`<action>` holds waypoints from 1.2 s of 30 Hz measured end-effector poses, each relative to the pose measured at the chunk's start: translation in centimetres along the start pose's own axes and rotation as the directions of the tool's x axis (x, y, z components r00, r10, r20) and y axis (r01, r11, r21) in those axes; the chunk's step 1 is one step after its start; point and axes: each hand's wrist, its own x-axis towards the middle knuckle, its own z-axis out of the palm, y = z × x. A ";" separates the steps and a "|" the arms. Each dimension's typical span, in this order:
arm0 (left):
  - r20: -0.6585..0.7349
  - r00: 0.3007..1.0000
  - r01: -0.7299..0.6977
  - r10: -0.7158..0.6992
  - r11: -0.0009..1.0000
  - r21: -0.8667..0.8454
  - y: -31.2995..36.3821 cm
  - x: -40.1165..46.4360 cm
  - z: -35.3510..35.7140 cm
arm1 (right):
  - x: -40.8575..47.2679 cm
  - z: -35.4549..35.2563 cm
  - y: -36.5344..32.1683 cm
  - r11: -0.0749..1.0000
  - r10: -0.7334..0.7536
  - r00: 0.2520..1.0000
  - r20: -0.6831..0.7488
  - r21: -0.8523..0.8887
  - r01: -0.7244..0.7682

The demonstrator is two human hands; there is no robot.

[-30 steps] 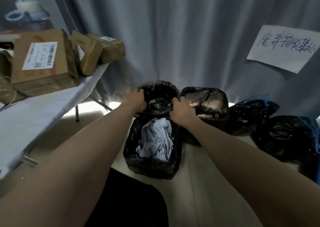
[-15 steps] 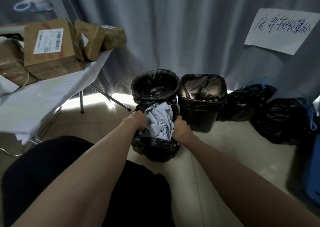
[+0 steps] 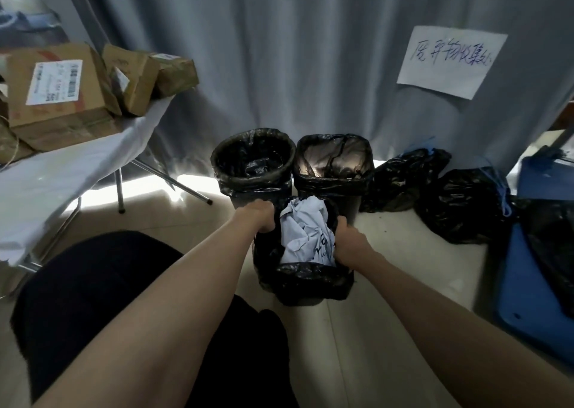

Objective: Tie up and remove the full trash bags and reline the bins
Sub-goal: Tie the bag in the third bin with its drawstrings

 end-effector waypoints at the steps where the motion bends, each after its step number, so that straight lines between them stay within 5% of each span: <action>1: 0.001 1.000 -0.026 0.026 1.000 0.012 1.0 0.1 -0.1 | -0.5 -0.5 1.0 1.000 0.022 1.000 -0.004 -0.005 -0.022; 8: 0.050 0.963 -0.270 0.266 0.959 0.087 10.1 0.3 -0.5 | -4.6 -4.5 8.9 0.975 0.223 0.975 -0.019 -0.016 -0.223; 18: -0.058 0.840 -0.515 0.539 0.827 0.223 22.9 0.5 0.4 | -9.0 -8.8 18.4 0.910 0.414 0.908 -0.060 0.006 -0.415; 25: -0.188 0.851 -0.472 0.491 0.871 0.138 25.4 3.1 1.6 | -7.5 -11.1 20.7 0.872 0.347 0.899 -0.267 -0.261 -0.414; 30: -0.125 0.797 -0.574 0.591 0.806 0.146 26.8 4.9 2.0 | -4.5 -11.5 22.2 0.925 0.267 0.936 -0.228 -0.211 -0.315; 36: -0.366 0.732 -0.536 0.575 0.817 0.211 27.8 5.6 1.4 | -1.1 -11.8 23.6 0.948 0.253 0.901 -0.352 -0.095 -0.304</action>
